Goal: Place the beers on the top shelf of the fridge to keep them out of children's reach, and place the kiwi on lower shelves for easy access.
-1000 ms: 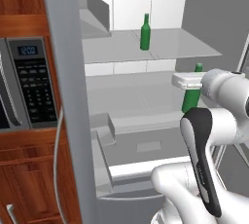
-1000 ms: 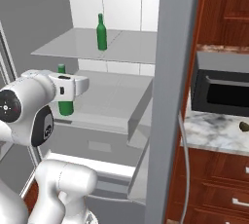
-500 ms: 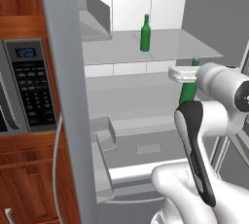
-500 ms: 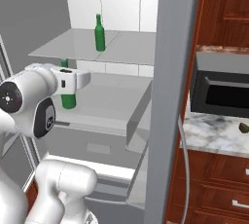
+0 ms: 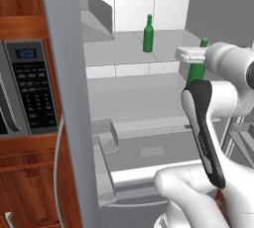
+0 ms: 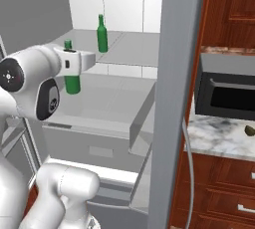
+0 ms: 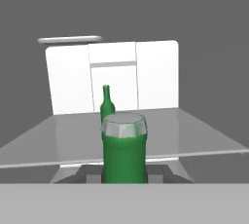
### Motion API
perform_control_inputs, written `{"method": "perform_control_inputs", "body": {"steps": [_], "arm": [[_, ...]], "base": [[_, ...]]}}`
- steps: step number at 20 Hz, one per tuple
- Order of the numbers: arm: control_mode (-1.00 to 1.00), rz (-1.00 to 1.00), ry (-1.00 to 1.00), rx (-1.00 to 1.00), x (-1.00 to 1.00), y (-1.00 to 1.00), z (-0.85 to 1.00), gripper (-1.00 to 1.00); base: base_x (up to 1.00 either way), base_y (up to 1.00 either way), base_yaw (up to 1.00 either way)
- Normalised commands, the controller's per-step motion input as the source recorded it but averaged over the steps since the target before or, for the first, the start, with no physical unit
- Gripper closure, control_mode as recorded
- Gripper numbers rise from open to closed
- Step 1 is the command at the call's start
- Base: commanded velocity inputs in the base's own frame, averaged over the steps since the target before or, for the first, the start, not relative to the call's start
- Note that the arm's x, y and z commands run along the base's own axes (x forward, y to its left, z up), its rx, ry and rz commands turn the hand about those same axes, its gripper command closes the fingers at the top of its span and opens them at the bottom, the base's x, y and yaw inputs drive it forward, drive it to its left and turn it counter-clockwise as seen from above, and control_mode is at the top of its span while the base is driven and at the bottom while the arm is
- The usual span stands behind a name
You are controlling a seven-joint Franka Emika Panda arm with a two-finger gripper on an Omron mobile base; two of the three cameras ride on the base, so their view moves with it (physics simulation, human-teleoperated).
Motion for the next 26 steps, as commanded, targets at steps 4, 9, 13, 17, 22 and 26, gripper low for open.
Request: {"method": "perform_control_inputs", "body": {"steps": [4, 9, 13, 17, 22, 26], "arm": [[-1.0, 0.0, 0.0, 0.0, 0.09, -0.17, 0.47, 1.0], [-1.0, 0.0, 0.0, -0.03, 0.22, -0.02, 0.09, 1.0], [-1.0, 0.0, -0.04, -0.04, 0.37, -0.04, 0.0, 1.0], [-1.0, 0.0, -0.08, -0.02, 0.38, -0.05, 0.0, 1.0], [-1.0, -0.01, -0.08, 0.0, 0.4, -0.2, 0.0, 1.0], [-1.0, -0.02, -0.05, 0.0, 0.49, -0.21, 0.0, 1.0]], "base": [[0.0, 0.0, 0.0], [0.0, 0.0, 0.0], [0.0, 0.0, 0.0], [0.0, 0.0, 0.0], [0.0, 0.0, 0.0], [0.0, 0.0, 0.0]]}}
